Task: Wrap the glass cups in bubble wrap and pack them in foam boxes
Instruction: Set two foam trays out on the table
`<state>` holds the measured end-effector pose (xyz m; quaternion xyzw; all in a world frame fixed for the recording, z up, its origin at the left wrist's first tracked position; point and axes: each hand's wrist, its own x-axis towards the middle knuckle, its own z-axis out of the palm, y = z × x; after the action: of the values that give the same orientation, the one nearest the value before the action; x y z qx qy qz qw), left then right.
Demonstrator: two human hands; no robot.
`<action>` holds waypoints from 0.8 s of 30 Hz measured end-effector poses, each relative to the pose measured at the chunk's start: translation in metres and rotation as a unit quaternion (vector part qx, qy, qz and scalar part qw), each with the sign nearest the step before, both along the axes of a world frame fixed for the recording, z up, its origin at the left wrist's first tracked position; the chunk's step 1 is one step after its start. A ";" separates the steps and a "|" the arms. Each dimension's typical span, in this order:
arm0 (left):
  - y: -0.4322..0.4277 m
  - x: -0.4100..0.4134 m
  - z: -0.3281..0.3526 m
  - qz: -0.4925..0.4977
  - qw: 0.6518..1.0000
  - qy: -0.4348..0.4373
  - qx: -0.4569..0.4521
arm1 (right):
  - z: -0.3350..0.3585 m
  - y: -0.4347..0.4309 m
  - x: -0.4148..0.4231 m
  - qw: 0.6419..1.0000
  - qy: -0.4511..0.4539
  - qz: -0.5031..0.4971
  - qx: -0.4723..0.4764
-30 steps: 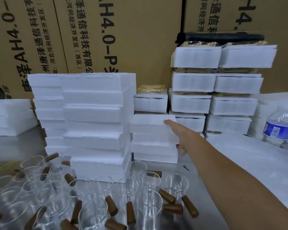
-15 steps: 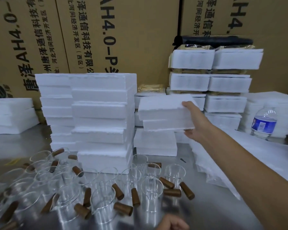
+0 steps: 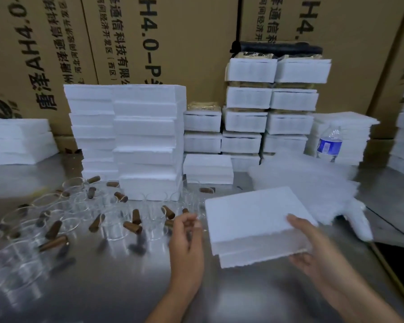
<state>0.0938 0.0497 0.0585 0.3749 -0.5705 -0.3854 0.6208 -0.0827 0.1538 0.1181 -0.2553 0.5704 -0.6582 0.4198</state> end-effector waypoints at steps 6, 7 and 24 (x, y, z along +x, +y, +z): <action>0.019 0.002 0.003 -0.022 0.979 -0.119 -0.162 | -0.028 -0.006 -0.002 0.995 0.052 -0.047 0.073; 0.021 0.000 0.002 -0.023 0.966 -0.158 -0.204 | -0.031 -0.005 -0.004 0.993 0.063 -0.057 0.081; 0.031 -0.009 -0.009 0.137 0.837 -0.347 -0.401 | -0.061 0.004 -0.004 0.965 0.230 -0.123 -0.029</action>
<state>0.0844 0.0810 0.0498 0.2766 -0.7958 0.1217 0.5247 -0.0868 0.1578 0.0571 -0.3397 0.6590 -0.6450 0.1853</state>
